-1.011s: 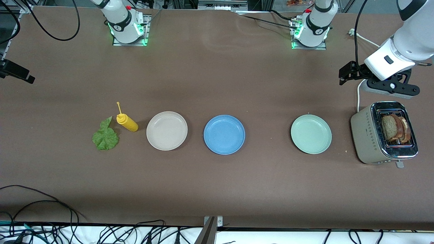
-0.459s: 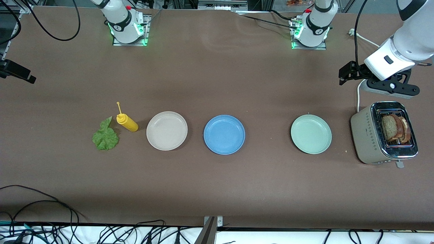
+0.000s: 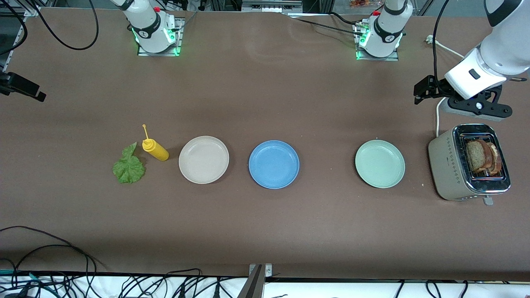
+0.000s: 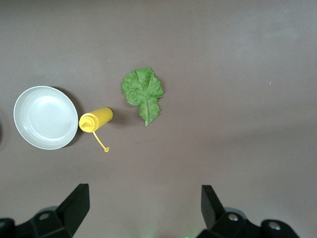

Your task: Make sandwich in blue plate with both arms

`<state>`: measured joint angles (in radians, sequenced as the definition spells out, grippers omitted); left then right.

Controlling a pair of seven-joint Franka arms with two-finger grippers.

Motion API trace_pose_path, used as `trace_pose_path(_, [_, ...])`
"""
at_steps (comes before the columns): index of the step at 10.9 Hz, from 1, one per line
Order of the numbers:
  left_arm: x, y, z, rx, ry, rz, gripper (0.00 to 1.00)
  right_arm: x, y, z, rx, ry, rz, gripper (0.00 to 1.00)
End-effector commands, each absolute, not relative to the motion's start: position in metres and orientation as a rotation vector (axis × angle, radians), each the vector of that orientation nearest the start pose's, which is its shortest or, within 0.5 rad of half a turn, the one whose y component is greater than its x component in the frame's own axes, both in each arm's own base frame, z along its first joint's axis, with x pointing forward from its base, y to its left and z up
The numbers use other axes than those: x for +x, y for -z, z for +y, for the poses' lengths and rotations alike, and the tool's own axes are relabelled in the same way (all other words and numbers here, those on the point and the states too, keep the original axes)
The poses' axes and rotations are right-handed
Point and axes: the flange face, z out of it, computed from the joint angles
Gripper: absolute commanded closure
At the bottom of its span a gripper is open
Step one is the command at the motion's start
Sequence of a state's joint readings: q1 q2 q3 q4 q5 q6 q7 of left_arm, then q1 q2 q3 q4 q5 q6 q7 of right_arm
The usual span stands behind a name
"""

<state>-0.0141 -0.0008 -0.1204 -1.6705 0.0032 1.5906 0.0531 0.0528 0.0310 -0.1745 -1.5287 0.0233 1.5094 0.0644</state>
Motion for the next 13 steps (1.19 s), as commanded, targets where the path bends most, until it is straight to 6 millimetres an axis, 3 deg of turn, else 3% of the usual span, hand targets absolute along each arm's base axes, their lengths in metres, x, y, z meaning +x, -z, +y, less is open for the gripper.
trace_pose_path(1, [0.552,-0.579,-0.069,-3.095,-0.144,0.319,0.0,0.553,-0.628,-0.065,-3.094,-0.078,0.28,0.0])
trace_pose_path(7, [0.555,-0.572,-0.066,-3.096,-0.164,0.312,0.0,0.553,-0.628,-0.064,-3.094,-0.081,0.278,0.0])
trace_pose_path(9, [0.559,-0.556,-0.068,-3.101,-0.228,0.296,0.0,0.553,-0.628,-0.064,-3.094,-0.081,0.275,0.0])
trace_pose_path(13, [0.559,-0.553,-0.068,-3.105,-0.243,0.293,0.0,0.553,-0.628,-0.065,-3.094,-0.081,0.278,0.0])
